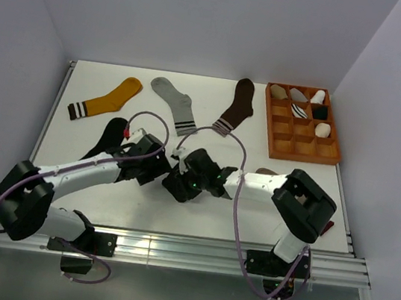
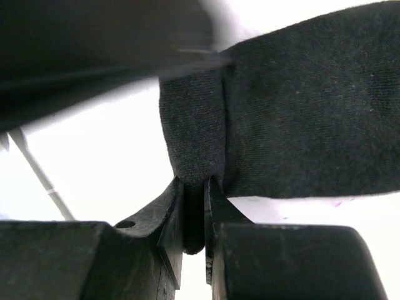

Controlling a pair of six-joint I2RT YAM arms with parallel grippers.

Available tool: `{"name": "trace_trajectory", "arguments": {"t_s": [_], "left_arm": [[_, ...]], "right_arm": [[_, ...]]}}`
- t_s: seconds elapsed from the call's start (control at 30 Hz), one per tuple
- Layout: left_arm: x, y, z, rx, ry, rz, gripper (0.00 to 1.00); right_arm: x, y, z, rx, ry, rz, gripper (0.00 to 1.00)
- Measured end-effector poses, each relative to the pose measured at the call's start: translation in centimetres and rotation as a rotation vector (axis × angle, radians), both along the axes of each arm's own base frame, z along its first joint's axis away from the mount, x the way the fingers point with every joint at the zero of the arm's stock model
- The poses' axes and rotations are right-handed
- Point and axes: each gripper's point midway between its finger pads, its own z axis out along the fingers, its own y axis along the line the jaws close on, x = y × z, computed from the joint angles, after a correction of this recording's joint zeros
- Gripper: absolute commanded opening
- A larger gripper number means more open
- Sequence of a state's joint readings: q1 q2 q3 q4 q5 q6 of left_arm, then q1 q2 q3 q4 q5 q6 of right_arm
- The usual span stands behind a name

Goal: Roll the socks
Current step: Roll the sock at the center of the board.

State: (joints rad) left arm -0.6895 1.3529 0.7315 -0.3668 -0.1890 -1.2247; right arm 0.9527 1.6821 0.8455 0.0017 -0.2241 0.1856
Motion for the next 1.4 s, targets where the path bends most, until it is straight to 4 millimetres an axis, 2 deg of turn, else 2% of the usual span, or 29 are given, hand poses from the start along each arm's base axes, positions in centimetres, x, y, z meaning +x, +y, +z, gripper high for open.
{"name": "trace_trajectory", "arguments": {"t_s": [0.17, 0.47, 0.87, 0.97, 1.0, 1.07, 1.1, 1.23, 1.33, 1.37, 1.4], "left_arm": [[-0.3, 0.7, 1.4, -0.038, -0.050, 0.031, 0.74], [-2.0, 1.3, -1.1, -0.050, -0.005, 0.033, 0.72], [-1.6, -0.2, -2.5, -0.105, 0.014, 0.044, 0.66], [-1.4, -0.7, -2.6, -0.124, 0.015, 0.045, 0.60], [-1.4, -0.9, -2.7, -0.128, 0.016, 0.046, 0.53], [-1.5, -1.1, -3.0, -0.133, 0.026, 0.051, 0.45], [-1.5, -1.2, -3.2, -0.135, 0.031, 0.053, 0.34], [-1.4, -1.3, -3.6, -0.131, 0.043, 0.058, 0.15], [-1.2, -1.5, -3.6, -0.126, 0.044, 0.055, 0.06], [-1.2, -1.6, -3.6, -0.125, 0.045, 0.053, 0.05], [-1.1, -1.6, -3.6, -0.123, 0.046, 0.050, 0.03]], "right_arm": [[1.2, -0.6, -0.1, 0.112, 0.234, -0.022, 0.01], [0.7, 0.3, -0.1, 0.239, 0.526, 0.019, 0.00], [0.4, 0.1, -0.2, 0.291, 0.711, -0.001, 0.00], [0.5, 0.1, -0.2, 0.288, 0.725, -0.008, 0.01], [0.5, 0.2, -0.2, 0.288, 0.730, -0.010, 0.01], [0.5, 0.1, -0.2, 0.286, 0.737, -0.017, 0.02], [0.5, 0.1, -0.2, 0.285, 0.738, -0.019, 0.02], [0.6, 0.1, -0.2, 0.277, 0.735, -0.028, 0.07], [0.9, -0.1, -0.1, 0.261, 0.706, -0.047, 0.16], [1.0, -0.2, 0.0, 0.252, 0.684, -0.056, 0.25], [1.2, -0.4, 0.0, 0.244, 0.664, -0.066, 0.29]]}}
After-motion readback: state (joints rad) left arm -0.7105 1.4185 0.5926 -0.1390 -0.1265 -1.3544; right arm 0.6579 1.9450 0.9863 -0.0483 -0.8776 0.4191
